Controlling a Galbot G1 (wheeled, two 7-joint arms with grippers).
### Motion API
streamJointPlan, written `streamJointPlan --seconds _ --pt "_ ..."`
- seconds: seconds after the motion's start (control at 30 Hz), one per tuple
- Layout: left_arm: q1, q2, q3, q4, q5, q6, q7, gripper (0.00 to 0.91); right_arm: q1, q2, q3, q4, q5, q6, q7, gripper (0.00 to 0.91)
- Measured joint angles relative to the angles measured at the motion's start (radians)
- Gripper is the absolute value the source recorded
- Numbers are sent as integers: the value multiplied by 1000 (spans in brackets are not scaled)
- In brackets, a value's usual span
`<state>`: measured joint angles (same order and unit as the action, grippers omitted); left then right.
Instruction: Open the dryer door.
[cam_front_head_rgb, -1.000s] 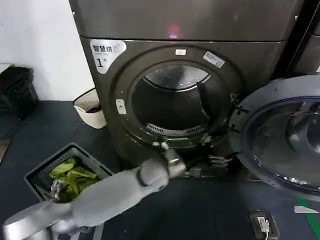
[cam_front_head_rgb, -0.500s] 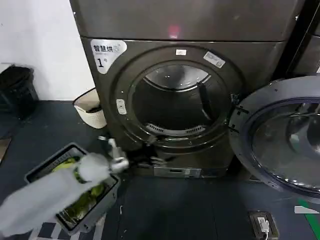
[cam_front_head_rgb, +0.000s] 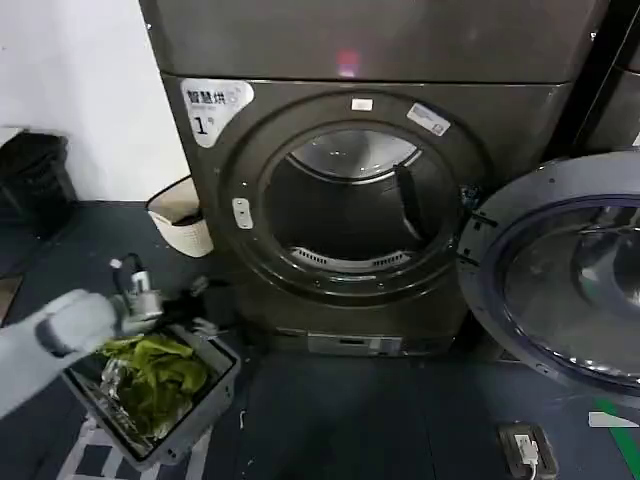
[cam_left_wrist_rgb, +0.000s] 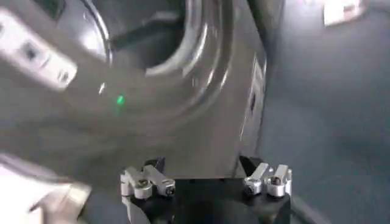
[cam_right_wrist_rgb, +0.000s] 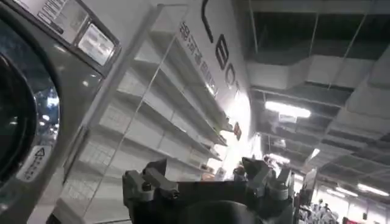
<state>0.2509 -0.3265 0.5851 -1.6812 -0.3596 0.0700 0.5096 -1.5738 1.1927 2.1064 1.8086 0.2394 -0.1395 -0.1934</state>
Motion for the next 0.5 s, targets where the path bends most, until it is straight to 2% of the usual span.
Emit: streamJointPlan --seconds 0.2,0.5 --pt "33 71 -9 38 120 -32 33 907 4 -19 -4 -13 -5 -2 -2 907" --pt "148 131 -71 89 272 -83 88 907 5 -32 -6 -29 -8 -2 -6 907"
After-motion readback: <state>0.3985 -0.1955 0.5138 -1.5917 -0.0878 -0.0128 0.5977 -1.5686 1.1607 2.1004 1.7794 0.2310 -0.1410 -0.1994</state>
